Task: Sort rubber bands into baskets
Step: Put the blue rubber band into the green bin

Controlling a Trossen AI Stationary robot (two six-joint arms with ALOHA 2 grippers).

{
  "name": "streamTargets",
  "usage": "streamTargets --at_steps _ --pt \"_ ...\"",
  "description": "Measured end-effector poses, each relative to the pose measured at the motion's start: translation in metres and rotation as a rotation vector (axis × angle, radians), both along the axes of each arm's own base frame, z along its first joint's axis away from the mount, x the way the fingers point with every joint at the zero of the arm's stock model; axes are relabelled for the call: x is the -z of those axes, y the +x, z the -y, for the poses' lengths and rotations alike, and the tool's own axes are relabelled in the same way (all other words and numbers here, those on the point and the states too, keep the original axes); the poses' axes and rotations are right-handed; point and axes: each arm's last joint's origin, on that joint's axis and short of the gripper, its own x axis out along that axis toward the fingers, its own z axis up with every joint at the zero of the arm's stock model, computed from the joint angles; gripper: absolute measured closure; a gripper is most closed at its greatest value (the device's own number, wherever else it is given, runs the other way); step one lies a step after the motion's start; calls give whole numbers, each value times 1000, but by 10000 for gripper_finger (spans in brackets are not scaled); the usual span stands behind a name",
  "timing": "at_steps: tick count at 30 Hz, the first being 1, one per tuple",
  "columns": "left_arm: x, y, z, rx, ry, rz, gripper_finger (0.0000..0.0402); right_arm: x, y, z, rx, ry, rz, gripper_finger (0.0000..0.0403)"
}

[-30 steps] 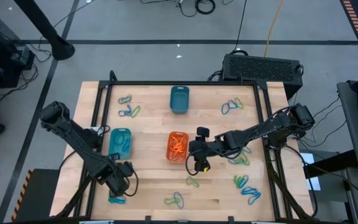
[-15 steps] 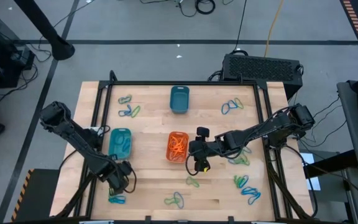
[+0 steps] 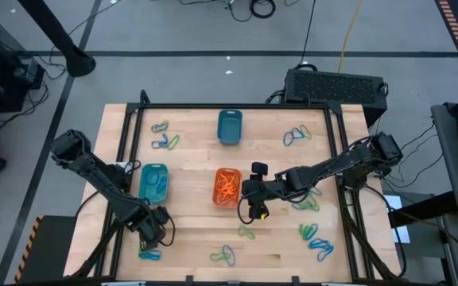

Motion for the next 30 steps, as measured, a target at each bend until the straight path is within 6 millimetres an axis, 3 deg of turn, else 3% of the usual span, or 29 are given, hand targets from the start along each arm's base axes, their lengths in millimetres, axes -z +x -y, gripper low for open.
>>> streamTargets --at_steps 5,12,17,22,27,30 --pt "-16 15 11 69 -37 157 234 0 0 0 1 1 0 230" --pt "-29 54 27 175 -75 630 234 0 0 0 2 2 1 230" --pt "-3 94 26 250 -61 757 234 0 0 0 2 2 0 230" --pt "34 132 24 359 -43 726 234 0 0 0 0 0 0 230" --pt "34 169 22 444 10 773 234 0 0 0 0 0 -1 230" --pt "23 186 23 500 31 845 234 0 0 0 0 -2 -6 230"
